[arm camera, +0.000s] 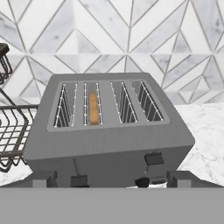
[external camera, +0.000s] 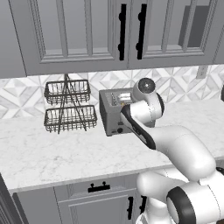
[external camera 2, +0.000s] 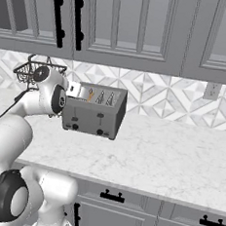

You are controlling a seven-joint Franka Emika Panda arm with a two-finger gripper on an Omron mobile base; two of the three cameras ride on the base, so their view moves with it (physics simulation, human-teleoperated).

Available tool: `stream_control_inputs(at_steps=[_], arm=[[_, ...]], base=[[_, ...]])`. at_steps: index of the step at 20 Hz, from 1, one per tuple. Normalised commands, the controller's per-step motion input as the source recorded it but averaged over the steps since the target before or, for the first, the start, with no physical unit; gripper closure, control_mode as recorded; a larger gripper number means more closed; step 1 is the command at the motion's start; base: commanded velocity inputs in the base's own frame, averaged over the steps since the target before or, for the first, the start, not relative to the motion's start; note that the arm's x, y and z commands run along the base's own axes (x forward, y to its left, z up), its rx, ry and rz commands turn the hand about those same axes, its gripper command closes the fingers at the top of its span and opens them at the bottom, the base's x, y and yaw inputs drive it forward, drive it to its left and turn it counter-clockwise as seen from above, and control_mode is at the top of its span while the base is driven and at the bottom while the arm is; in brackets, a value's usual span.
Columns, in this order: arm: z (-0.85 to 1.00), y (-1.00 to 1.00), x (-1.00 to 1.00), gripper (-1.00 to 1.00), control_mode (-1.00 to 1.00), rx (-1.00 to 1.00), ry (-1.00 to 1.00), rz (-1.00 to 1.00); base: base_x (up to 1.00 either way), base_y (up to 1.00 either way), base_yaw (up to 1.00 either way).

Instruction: Start the toaster. Once the lever pops up, take the bread to the plate on the dining counter.

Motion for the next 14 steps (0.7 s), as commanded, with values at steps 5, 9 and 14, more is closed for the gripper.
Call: stream_control_inputs(at_steps=[5,9,14], arm=[[0.0,0.0,0.0,-1.0,-1.0,0.0,0.0,0.0],[0.0,0.0,0.0,-1.0,-1.0,0.0,0.0,0.0],[0.0,0.0,0.0,-1.0,-1.0,0.0,0.0,0.0]], base=[[0.0,0.0,0.0],[0.0,0.0,0.0],[0.0,0.0,0.0]])
